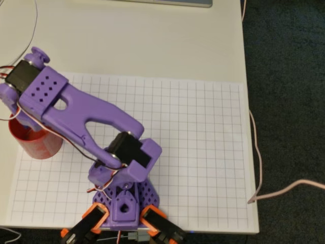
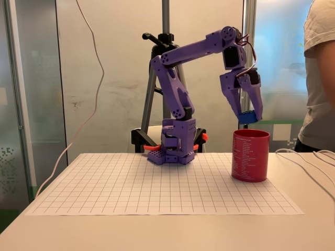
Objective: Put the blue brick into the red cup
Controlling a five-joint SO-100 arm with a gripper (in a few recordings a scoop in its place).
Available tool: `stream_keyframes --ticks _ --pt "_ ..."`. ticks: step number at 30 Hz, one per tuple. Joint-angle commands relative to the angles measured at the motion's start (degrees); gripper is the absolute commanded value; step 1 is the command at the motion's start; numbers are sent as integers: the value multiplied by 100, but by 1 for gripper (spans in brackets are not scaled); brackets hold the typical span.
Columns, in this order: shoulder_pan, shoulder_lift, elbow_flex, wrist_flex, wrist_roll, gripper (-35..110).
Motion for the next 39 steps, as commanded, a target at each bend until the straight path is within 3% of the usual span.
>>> stream_keyframes --ticks 1,14,19,20,31,33,34,35,39 --pt "-123 44 -62 -26 325 0" --pt "-141 -105 -35 -105 589 0" --pt "-62 -44 18 123 1248 53" --pt "-53 26 26 97 1274 54" --pt "-185 26 35 88 1248 53" --pt "-176 26 35 88 1072 43" --pt "-176 0 9 44 861 9" --pt "-114 -62 -97 158 870 0" --pt "-9 70 -97 123 853 0"
